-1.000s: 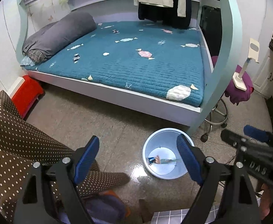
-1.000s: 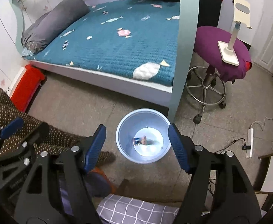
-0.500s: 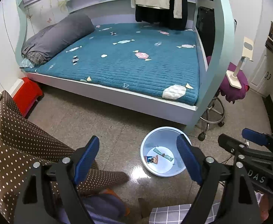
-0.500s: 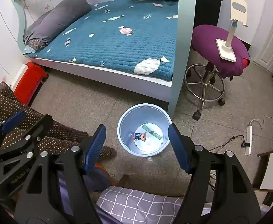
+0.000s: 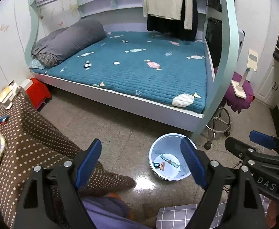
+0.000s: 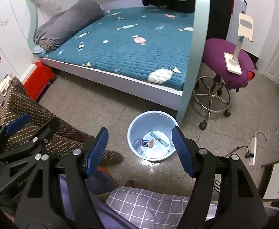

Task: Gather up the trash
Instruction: 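Turn both tools back toward the table and grasp the blue-brown wrapper with the left gripper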

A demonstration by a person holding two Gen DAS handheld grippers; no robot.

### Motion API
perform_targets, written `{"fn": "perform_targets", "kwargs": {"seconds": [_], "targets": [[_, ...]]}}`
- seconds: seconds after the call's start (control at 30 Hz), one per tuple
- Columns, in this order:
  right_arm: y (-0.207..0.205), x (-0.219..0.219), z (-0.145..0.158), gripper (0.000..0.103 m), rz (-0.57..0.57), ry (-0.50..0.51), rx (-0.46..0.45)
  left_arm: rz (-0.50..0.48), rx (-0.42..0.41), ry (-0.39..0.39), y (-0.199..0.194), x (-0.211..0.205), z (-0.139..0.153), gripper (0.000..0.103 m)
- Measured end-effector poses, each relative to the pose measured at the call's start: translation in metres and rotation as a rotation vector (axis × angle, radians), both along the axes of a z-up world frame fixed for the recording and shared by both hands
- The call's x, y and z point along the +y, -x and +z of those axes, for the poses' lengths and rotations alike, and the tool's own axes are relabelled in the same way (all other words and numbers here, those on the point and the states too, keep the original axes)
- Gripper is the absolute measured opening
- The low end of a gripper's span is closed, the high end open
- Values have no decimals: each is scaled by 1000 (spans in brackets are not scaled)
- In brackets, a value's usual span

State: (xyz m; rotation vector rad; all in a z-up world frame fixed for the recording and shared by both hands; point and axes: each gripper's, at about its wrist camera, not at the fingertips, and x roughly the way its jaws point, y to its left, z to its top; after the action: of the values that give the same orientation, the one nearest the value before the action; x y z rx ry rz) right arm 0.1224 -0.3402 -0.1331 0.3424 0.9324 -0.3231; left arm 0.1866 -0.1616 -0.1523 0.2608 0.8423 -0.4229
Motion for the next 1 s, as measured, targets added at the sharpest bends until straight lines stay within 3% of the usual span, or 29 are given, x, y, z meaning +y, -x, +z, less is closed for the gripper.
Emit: {"fn": "perform_targets", "kwargs": {"seconds": [0.37, 1.0], "targets": [[-8, 47, 20, 68, 113, 3, -48, 113, -62, 18, 13, 56, 24, 83], [-34, 146, 40, 68, 364, -21, -101, 393, -141, 26, 33, 168, 55, 83]]}}
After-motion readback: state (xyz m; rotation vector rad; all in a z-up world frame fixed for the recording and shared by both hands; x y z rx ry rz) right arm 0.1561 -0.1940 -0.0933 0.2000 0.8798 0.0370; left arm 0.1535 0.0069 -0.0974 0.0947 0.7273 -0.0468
